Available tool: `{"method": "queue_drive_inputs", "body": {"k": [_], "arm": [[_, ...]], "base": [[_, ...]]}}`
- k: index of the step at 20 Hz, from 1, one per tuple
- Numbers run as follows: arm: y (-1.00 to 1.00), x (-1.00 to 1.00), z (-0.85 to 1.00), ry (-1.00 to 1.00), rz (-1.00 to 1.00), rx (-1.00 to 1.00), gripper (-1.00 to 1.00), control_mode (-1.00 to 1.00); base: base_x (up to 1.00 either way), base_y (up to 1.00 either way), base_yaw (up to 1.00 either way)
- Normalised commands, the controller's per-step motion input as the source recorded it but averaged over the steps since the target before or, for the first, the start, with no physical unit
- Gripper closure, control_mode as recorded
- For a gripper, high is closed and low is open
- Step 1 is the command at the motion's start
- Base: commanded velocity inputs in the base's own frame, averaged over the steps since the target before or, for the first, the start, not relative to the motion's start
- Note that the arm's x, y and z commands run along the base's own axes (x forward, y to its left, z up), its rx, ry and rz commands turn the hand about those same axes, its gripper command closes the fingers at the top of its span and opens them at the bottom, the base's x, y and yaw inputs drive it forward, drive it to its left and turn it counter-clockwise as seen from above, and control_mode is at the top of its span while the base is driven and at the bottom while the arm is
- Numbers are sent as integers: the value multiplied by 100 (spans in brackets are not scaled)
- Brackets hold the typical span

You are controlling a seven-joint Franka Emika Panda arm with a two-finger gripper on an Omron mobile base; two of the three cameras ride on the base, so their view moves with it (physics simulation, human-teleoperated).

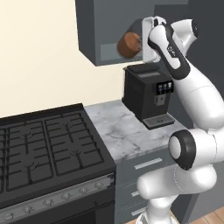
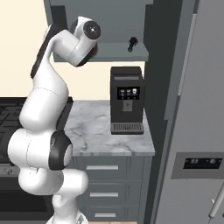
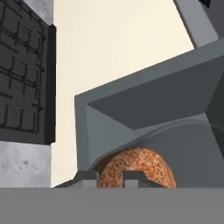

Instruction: Pick the jar and candle from the dining table and place them in the open cabinet. Close the cabinet after placing the objects.

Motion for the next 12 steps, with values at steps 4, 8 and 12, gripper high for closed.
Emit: {"method": "queue_drive_inputs", "body": {"k": [4, 8, 12], "arm": [[4, 24, -25, -1, 0, -2, -100, -100], [0, 14, -11, -3, 0, -1, -100, -100], [0, 15, -3, -5, 3, -2, -100, -100]], "base": [[0, 0, 0], [0, 0, 0], [0, 0, 0]]}}
